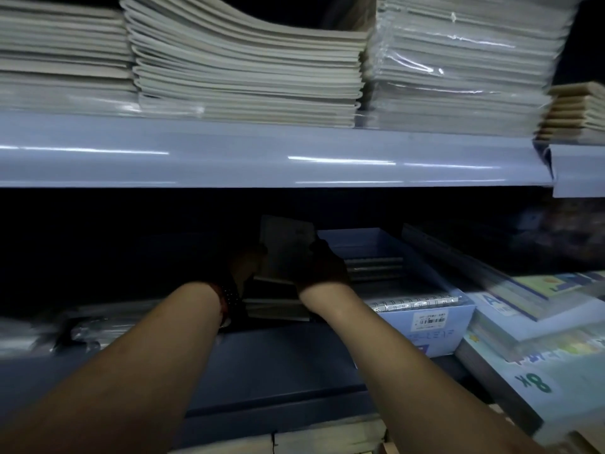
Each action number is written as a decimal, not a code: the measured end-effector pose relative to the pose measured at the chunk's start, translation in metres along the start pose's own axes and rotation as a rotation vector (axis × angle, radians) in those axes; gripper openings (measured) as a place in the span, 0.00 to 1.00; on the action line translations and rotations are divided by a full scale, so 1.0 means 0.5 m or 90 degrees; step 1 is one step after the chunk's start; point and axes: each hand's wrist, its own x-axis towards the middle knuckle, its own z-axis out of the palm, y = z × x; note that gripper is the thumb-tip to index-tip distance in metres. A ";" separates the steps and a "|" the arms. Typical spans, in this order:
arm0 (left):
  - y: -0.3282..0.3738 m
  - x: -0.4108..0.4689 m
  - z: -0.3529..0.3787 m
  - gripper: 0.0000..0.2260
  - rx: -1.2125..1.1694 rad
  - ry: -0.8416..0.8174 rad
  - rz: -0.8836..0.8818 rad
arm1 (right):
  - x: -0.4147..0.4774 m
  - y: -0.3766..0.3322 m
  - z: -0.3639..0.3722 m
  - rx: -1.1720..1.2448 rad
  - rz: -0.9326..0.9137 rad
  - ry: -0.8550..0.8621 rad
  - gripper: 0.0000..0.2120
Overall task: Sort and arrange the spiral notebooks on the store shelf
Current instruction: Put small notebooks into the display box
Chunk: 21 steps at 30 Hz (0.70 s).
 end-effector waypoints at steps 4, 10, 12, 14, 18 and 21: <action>0.002 -0.057 -0.016 0.13 -0.067 0.038 -0.020 | -0.054 -0.016 -0.020 0.062 0.014 0.038 0.18; -0.032 -0.218 -0.068 0.11 -0.175 0.134 0.042 | -0.181 -0.021 -0.020 0.362 0.087 0.056 0.09; -0.052 -0.257 -0.079 0.04 -0.194 0.098 0.072 | -0.223 -0.020 -0.014 0.462 0.094 0.069 0.04; -0.067 -0.289 -0.091 0.05 -0.185 0.064 0.083 | -0.264 -0.017 -0.013 0.523 0.094 0.072 0.08; -0.067 -0.349 -0.117 0.10 -0.156 -0.012 0.098 | -0.332 -0.010 -0.026 0.572 0.086 0.084 0.07; -0.077 -0.370 -0.132 0.11 -0.171 -0.045 0.075 | -0.362 -0.004 -0.039 0.561 0.058 0.078 0.04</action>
